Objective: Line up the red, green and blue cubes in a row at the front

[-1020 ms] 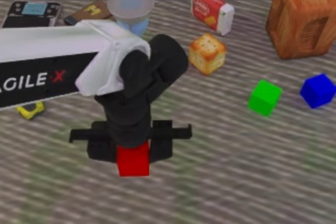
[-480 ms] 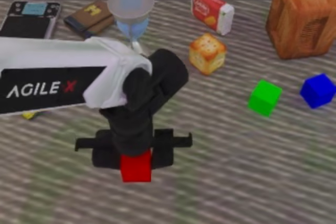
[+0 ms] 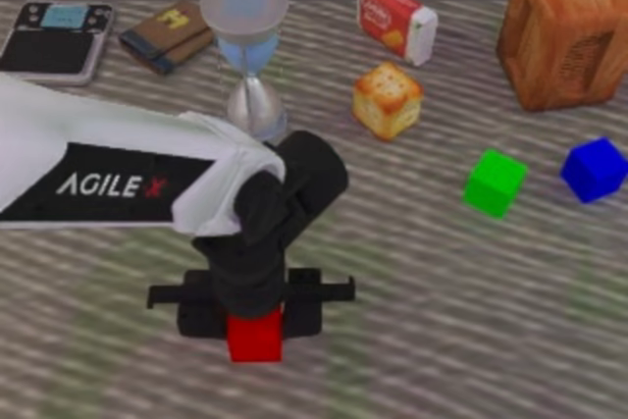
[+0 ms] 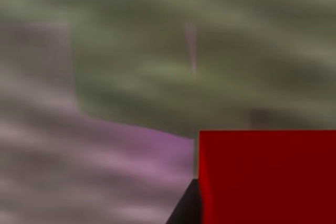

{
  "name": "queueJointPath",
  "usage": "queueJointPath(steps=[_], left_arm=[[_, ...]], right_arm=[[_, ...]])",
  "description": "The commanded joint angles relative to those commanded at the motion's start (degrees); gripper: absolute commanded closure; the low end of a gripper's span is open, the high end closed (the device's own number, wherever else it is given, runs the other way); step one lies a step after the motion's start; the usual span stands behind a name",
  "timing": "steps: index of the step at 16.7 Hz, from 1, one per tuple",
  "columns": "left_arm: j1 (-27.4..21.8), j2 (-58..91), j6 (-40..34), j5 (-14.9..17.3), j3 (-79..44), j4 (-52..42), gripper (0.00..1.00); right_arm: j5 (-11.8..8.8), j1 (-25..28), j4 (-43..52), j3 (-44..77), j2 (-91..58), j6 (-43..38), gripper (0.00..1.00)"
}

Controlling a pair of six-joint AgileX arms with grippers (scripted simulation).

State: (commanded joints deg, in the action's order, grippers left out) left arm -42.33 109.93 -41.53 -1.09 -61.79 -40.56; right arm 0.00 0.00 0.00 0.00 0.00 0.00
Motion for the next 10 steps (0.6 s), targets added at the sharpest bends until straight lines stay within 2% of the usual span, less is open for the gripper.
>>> queueJointPath(steps=[10], left_arm=[[0.0,0.0,0.0,0.0,0.0,0.0,0.25]], right_arm=[[0.0,0.0,0.0,0.0,0.0,0.0,0.0]])
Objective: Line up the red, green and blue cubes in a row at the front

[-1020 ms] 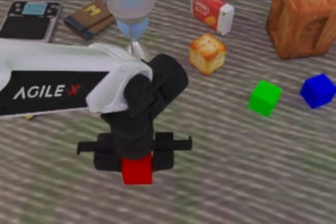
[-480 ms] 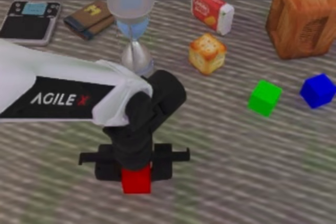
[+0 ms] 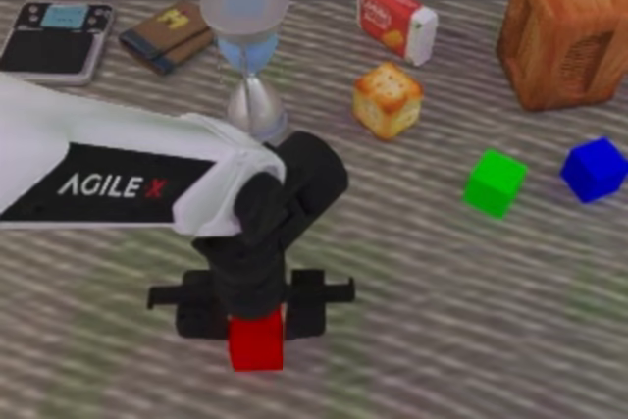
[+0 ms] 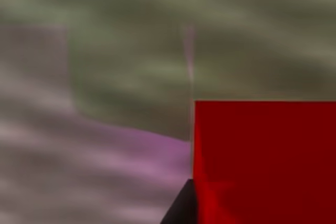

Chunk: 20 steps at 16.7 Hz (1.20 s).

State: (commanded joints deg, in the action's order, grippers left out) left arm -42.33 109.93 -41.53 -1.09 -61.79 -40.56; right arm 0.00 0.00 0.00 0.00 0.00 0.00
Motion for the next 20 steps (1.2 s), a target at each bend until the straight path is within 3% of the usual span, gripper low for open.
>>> queueJointPath(steps=[3,4,14,20], left_arm=[[0.0,0.0,0.0,0.0,0.0,0.0,0.02],[0.0,0.0,0.0,0.0,0.0,0.0,0.0],[0.0,-0.5,0.0,0.0,-0.7,-1.0,0.0],[0.6,-5.6,-0.5,0.0,-6.6,-12.8,0.0]], right_arm=[[0.0,0.0,0.0,0.0,0.0,0.0,0.0],[0.0,0.0,0.0,0.0,0.0,0.0,0.0],[0.0,0.0,0.0,0.0,0.0,0.0,0.0],[0.0,0.0,0.0,0.0,0.0,0.0,0.0]])
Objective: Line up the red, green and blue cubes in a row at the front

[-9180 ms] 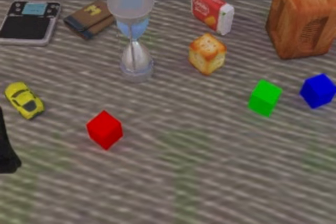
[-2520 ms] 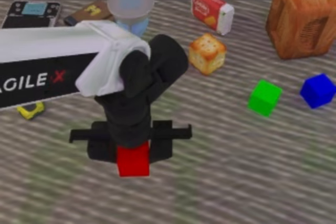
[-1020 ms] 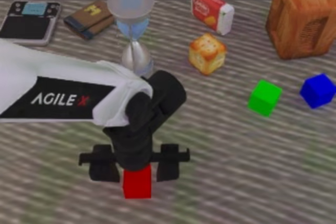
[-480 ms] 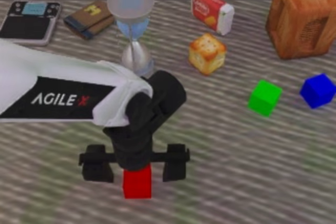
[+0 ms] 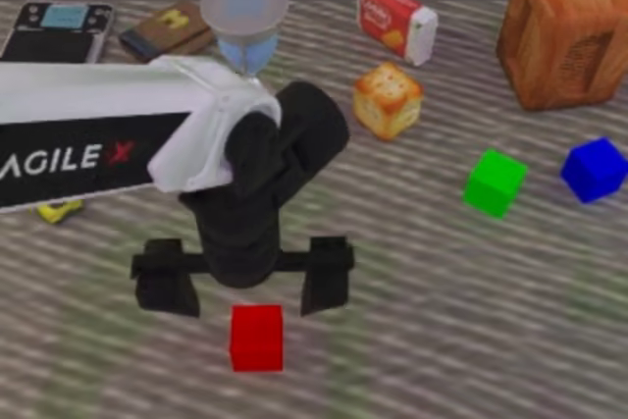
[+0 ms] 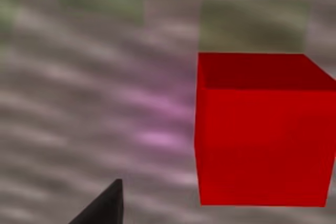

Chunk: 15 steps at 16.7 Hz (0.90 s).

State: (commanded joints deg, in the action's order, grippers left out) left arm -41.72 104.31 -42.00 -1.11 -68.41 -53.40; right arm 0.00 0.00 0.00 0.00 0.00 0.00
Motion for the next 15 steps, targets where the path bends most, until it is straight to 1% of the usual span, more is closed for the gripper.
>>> queueJointPath(steps=[3,7,9,12,15], left_arm=[[0.2,-1.7,0.0,0.0,-1.5,-2.6,0.0],[-0.1,-1.5,0.0,0.0,-1.4,-2.4,0.0],[0.7,-3.0,0.2,-0.1,-0.1,-1.6,0.0],[4.0,-9.2,0.7,-0.4,5.0,1.9,0.0],[9.2,-20.2,2.1,-0.6,13.1,7.4,0.0]], right_arm=[[0.0,0.0,0.0,0.0,0.0,0.0,0.0],[0.0,0.0,0.0,0.0,0.0,0.0,0.0],[-0.1,0.4,1.2,1.7,-1.7,0.7,0.0],[-0.3,1.8,5.7,8.9,-8.9,3.2,0.0],[-0.3,3.7,12.9,20.8,-21.6,7.2,0.0]])
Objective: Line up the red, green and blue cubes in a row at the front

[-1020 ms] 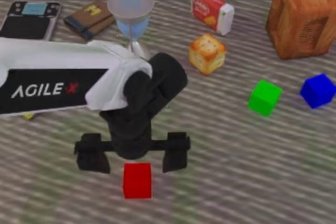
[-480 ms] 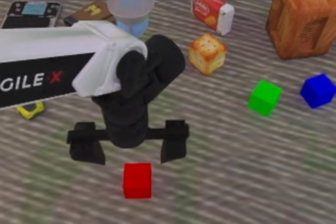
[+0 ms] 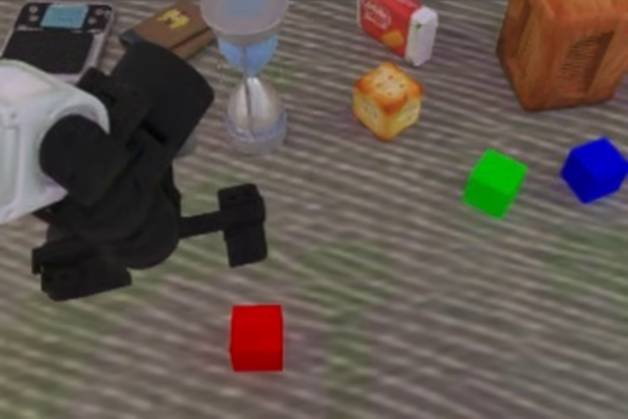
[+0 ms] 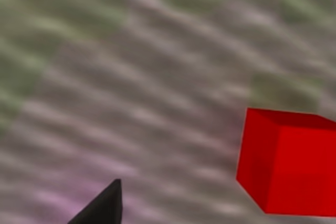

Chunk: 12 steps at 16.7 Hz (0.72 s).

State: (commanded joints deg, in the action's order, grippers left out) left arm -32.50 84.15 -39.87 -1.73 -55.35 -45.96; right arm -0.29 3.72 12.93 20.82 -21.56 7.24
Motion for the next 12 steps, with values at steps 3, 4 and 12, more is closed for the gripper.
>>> queueJointPath(steps=[3,4,12], left_arm=[[6.6,-14.9,3.1,-0.2,10.6,7.2,0.0],[8.9,-20.4,4.5,-0.3,14.4,9.8,0.0],[25.1,-60.9,22.0,0.1,42.3,30.4,0.0]], right_arm=[[0.1,2.2,9.1,14.7,-17.8,4.9,0.0],[0.2,3.0,12.5,19.9,-24.6,6.7,0.0],[0.3,9.4,39.1,59.8,-78.2,20.6,0.0]])
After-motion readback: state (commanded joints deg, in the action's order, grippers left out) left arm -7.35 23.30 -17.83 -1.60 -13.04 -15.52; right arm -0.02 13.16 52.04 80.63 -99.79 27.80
